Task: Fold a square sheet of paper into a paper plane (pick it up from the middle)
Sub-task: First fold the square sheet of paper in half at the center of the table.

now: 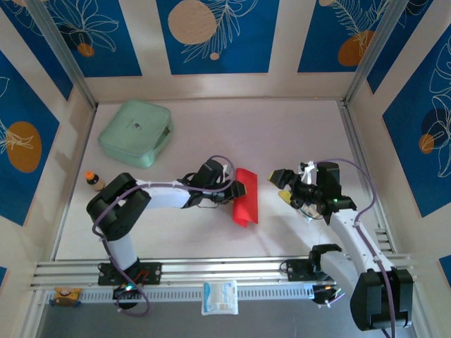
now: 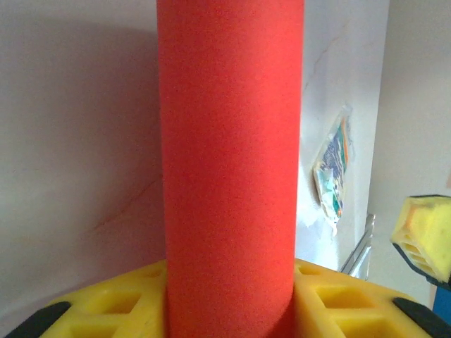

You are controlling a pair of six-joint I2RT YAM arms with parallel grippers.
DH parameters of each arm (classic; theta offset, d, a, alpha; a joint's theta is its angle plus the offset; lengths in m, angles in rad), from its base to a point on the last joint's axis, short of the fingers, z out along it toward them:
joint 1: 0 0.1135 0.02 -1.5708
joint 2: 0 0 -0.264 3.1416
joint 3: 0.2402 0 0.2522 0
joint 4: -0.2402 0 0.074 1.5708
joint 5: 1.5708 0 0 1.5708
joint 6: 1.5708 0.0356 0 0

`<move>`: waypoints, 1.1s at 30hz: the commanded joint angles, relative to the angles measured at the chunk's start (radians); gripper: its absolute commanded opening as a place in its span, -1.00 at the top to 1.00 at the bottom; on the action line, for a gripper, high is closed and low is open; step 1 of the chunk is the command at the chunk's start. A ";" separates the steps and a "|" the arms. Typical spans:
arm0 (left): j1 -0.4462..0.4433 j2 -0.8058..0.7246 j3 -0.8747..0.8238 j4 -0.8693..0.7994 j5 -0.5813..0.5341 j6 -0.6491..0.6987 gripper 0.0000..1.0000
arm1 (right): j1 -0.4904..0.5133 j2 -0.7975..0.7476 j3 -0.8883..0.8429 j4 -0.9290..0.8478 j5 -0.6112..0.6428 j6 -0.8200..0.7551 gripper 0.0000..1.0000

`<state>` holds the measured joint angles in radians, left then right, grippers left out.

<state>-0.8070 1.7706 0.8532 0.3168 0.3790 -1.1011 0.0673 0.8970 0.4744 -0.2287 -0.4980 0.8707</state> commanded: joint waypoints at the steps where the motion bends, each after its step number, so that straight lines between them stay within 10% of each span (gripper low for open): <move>1: 0.007 0.018 -0.030 0.091 -0.035 -0.047 0.19 | 0.023 0.005 -0.020 -0.015 -0.016 -0.016 -0.93; 10: 0.003 0.038 -0.094 0.173 -0.091 -0.117 0.13 | 0.083 0.043 -0.020 -0.014 0.021 -0.004 -0.93; 24: -0.004 -0.009 0.072 -0.342 -0.190 0.079 -0.46 | 0.143 0.063 -0.026 -0.010 0.069 0.026 -0.94; 33: 0.004 -0.029 0.132 -0.497 -0.273 0.187 -0.28 | 0.174 0.067 -0.039 0.008 0.091 0.048 -0.92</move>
<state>-0.8085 1.7557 0.9546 -0.0860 0.1478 -0.9791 0.2317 0.9596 0.4545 -0.2268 -0.4149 0.9020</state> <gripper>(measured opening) 0.650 0.962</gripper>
